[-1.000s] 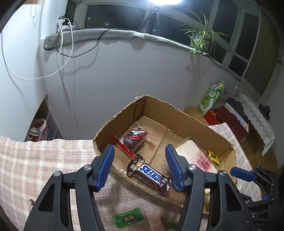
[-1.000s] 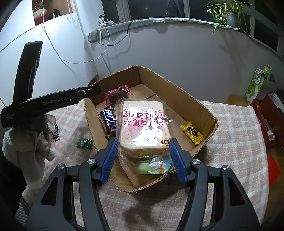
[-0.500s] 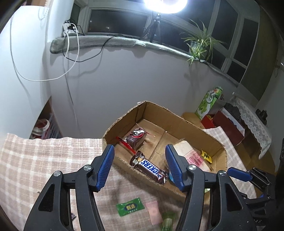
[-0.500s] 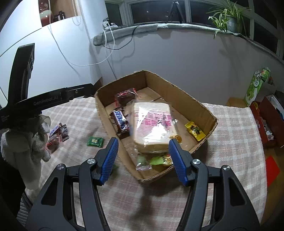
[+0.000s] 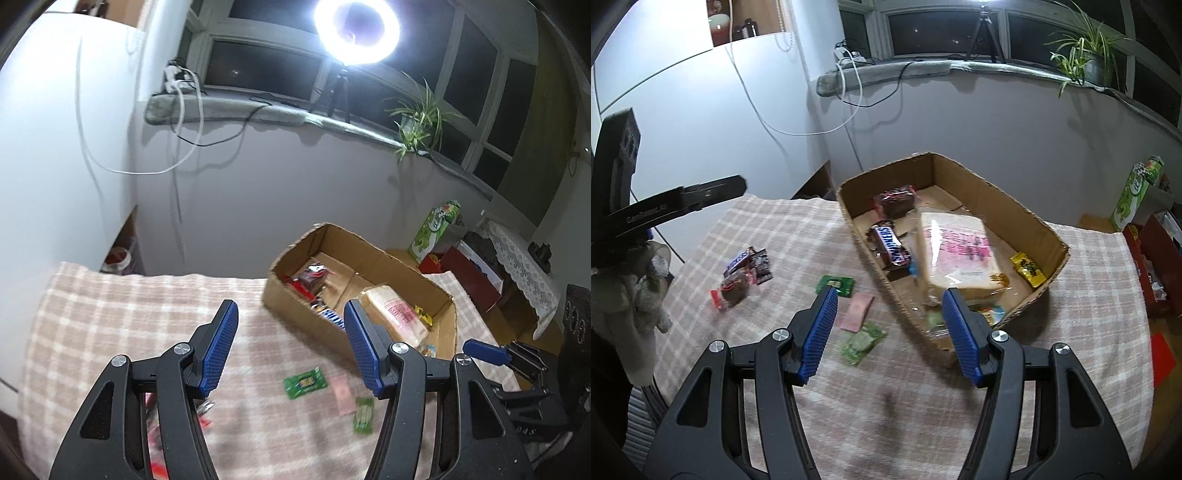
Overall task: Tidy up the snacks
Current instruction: 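Move the left tool back to the second red-trimmed candy bag, then close the left tool on the candy bag while the right tool grasps the pink packet, then carry the candy bag with the left tool into the box while the right tool carries the pink packet there, then move both open tools back toward the remaining snacks on the table, then close the left tool on the Snickers bar while the right tool grasps the light green packet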
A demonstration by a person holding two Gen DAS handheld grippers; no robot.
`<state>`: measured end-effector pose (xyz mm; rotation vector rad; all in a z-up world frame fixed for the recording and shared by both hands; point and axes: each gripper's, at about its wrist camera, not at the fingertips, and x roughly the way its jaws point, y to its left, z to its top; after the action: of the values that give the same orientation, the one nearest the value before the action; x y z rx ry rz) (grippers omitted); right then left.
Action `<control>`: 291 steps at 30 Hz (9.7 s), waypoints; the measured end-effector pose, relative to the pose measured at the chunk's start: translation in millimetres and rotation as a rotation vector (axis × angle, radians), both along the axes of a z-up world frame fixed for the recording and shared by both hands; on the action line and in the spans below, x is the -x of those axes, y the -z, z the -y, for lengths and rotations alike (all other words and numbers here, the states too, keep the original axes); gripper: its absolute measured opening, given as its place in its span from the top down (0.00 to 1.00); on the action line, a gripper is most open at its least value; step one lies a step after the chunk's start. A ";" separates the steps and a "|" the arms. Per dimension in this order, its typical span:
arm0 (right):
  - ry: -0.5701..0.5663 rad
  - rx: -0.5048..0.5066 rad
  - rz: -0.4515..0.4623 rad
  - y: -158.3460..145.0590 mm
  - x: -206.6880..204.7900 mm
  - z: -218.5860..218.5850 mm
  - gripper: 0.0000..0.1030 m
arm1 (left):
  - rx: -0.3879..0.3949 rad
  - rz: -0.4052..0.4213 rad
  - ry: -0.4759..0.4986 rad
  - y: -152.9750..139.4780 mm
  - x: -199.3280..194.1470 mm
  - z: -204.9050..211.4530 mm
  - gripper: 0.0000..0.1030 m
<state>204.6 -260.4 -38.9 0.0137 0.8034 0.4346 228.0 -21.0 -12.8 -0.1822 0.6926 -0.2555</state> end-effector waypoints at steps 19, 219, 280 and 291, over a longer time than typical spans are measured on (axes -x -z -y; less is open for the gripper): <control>-0.095 0.003 -0.055 32.4 14.4 -58.4 0.40 | 0.017 -0.070 -0.115 34.9 62.1 -83.4 0.43; -0.008 0.031 -0.023 8.9 26.5 -37.2 0.40 | -0.046 0.060 0.033 6.2 51.9 -11.2 0.49; 0.039 0.211 -0.150 96.9 -14.6 -90.9 0.76 | -0.108 -0.157 -0.028 111.6 1.3 -93.4 0.49; 0.029 0.224 -0.137 97.4 -15.5 -95.2 0.76 | -0.117 -0.186 -0.014 119.4 -3.1 -93.7 0.74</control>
<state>220.1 -165.2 -136.3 -0.1548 0.9819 0.3170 231.1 72.7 -132.2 -0.0993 0.8880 -0.1850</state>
